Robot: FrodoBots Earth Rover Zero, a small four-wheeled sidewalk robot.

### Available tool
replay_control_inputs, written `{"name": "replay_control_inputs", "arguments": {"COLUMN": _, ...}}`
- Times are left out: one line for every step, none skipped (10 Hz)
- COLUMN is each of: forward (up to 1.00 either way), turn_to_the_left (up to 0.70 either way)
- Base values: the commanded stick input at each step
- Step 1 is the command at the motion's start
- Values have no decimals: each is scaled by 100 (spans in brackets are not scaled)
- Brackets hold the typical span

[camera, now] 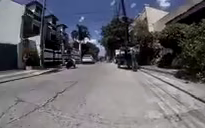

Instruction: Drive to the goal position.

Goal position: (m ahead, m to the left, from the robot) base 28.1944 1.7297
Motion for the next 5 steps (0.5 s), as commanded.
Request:
{"name": "replay_control_inputs", "arguments": {"forward": 70, "turn_to_the_left": 1}}
{"name": "replay_control_inputs", "arguments": {"forward": 70, "turn_to_the_left": -33}}
{"name": "replay_control_inputs", "arguments": {"forward": 70, "turn_to_the_left": -35}}
{"name": "replay_control_inputs", "arguments": {"forward": 70, "turn_to_the_left": -35}}
{"name": "replay_control_inputs", "arguments": {"forward": 70, "turn_to_the_left": -35}}
